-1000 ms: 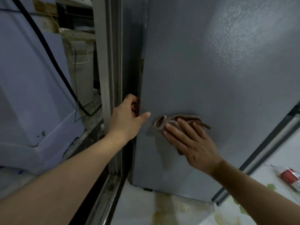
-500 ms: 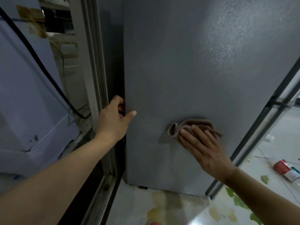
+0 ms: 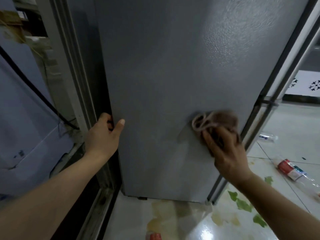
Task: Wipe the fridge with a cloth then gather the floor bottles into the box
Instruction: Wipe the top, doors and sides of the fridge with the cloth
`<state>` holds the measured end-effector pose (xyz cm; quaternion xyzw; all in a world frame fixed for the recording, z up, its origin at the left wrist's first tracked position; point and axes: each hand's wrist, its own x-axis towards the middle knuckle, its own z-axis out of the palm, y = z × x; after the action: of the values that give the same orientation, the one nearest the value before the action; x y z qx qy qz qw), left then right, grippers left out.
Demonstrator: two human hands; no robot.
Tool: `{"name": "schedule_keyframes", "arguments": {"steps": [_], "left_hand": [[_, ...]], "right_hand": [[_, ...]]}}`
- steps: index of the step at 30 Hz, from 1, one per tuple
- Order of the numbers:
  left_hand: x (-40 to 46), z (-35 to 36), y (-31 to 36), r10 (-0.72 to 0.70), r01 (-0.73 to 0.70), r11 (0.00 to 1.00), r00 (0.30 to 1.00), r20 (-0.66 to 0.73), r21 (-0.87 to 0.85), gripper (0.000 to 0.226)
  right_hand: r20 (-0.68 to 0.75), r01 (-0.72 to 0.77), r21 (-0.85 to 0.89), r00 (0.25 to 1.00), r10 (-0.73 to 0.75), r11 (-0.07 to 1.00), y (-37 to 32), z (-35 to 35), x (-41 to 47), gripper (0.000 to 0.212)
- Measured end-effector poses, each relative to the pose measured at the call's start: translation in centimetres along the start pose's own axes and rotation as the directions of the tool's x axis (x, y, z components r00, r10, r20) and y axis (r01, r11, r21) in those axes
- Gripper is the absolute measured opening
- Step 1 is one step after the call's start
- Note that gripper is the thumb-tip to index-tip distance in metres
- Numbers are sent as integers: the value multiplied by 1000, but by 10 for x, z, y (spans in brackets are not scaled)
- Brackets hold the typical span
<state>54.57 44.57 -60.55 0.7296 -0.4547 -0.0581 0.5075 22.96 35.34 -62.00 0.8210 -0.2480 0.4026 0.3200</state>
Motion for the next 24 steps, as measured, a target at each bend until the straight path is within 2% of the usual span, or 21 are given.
{"name": "schedule_keyframes", "arguments": {"steps": [1,3,5,7,9,10,12,13,15,17,19,24], "left_hand": [[-2,1,-1,-11,10,1000,1000,13,14,26],[-7,3,-4,-30,27,999,997,70,36,27],[-12,3,-9,-54,50,998,993,107,37,32],[-15,3,-14,-63,62,998,992,113,10,36],[-16,5,-14,-48,48,999,993,105,3,34],[-16,5,-13,-37,37,999,994,101,3,32],[-15,7,-14,-13,13,1000,995,101,-2,30],[-15,7,-15,-5,6,1000,995,102,-7,30],[-15,9,-17,10,-9,1000,995,98,-5,31],[-16,9,-18,26,-28,1000,996,85,13,31],[-17,11,-20,38,-40,999,997,64,27,32],[-19,15,-21,26,-27,999,999,32,40,26]], "right_hand": [[9,94,-12,995,-94,995,1,-1,-14,30],[75,133,24,988,-134,991,8,-11,-25,39],[121,7,47,993,-12,999,10,-21,-17,39],[114,-190,96,977,179,977,18,-32,0,16],[13,-241,106,970,241,965,38,-44,26,27],[-38,-274,167,958,284,947,48,-48,38,27],[-138,-356,253,907,398,900,58,-50,51,18],[-159,-378,295,886,435,878,56,-48,50,18],[-131,-404,261,885,447,877,49,-37,33,24],[-127,-295,114,943,309,948,43,-21,3,35],[-46,-149,13,988,150,989,39,-9,-29,45],[153,-23,54,988,14,998,11,0,-73,47]]}}
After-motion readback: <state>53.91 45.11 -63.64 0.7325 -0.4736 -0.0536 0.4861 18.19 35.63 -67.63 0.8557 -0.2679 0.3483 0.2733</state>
